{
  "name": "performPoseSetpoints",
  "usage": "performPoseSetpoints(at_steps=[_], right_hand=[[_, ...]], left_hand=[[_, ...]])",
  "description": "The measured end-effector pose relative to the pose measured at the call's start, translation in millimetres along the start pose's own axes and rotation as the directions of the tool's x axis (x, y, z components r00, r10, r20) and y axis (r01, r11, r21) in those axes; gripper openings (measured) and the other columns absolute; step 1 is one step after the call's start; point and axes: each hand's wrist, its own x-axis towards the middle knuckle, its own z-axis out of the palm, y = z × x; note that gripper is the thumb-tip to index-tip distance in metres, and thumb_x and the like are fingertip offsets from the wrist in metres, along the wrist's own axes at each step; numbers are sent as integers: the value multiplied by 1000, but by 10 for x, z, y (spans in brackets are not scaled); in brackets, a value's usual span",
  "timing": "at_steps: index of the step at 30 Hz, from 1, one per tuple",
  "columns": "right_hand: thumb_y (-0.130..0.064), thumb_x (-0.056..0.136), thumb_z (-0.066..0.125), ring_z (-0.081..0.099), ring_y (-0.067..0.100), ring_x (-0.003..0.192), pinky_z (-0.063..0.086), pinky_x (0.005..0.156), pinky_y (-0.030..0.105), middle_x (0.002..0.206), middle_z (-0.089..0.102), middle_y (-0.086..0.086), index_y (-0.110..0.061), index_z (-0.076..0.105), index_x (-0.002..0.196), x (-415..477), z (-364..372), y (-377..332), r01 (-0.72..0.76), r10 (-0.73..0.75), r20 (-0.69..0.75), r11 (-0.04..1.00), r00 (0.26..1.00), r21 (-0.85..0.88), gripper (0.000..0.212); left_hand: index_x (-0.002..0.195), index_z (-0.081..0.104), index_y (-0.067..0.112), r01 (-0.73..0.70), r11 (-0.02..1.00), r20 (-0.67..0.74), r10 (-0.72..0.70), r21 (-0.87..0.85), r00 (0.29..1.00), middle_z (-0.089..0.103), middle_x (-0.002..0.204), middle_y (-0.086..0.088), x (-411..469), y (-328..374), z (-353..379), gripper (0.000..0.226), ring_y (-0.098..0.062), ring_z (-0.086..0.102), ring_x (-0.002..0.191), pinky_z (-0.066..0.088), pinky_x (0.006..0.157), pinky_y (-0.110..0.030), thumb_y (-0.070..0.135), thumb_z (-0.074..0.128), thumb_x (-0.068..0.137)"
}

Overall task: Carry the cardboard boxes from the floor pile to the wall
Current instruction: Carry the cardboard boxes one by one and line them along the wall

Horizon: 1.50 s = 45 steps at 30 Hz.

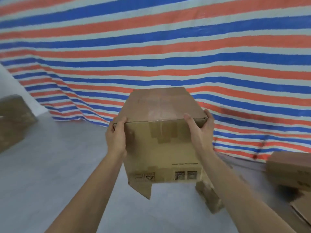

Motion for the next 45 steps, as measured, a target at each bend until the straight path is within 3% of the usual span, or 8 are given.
performPoseSetpoints(at_steps=[4,8,17,23,27,34,37,45], right_hand=[[-48,83,77,47,6,116,42,82,15,128,43,-16,-34,29,147,-170,1193,17,-8,2,148,999,989,39,82],[-47,84,75,51,3,105,39,73,11,128,43,-18,-35,30,147,-163,2208,69,-6,-5,252,999,968,44,78],[-52,81,75,50,7,121,43,86,14,139,47,-11,-31,34,147,172,4461,463,-52,-48,497,981,866,185,81],[-58,82,74,46,2,131,45,90,12,139,45,-22,-48,35,139,37,6027,354,-88,-136,690,956,711,279,69],[-58,79,72,40,7,135,39,103,24,147,38,-17,-48,30,139,-404,6889,340,-156,-142,803,947,579,281,73],[-53,85,72,44,7,125,38,83,10,142,39,-11,-33,25,150,-1320,8580,456,-191,-107,918,963,382,192,83],[-50,87,73,47,9,122,42,80,11,144,40,-7,-33,22,152,-1592,9287,467,-190,-65,942,973,329,134,84],[-27,88,75,53,2,111,46,66,4,140,44,-9,-29,22,153,-1548,10865,582,-122,-50,909,986,413,109,84]], left_hand=[[131,56,30,-7,1000,-150,4,-23,989,56,115,14,667,179,-888,44,1,49,93,39,85,-30,44,63,90],[126,60,30,-22,997,-267,2,-74,964,61,109,18,1285,255,-1517,40,0,53,98,42,76,-25,42,65,89],[119,67,21,-91,995,-508,63,-30,859,67,107,8,2647,453,-2373,33,-4,58,92,40,67,-23,35,67,88],[121,66,23,-110,992,-714,121,62,689,63,104,12,3356,848,-3182,35,-4,54,90,38,68,-24,37,68,88],[118,65,21,-140,987,-810,148,82,568,62,100,11,3573,923,-3854,31,-5,54,87,38,67,-23,34,66,90],[127,61,15,-167,984,-911,118,55,394,58,100,10,4284,947,-5361,42,-1,49,82,36,65,-22,33,66,90],[130,60,15,-170,985,-923,83,20,376,60,105,5,4702,998,-5968,46,-3,49,83,36,65,-23,34,68,88],[118,64,27,-126,991,-858,111,54,502,61,101,14,6267,1194,-6865,32,-4,54,96,39,71,-24,40,66,88]])
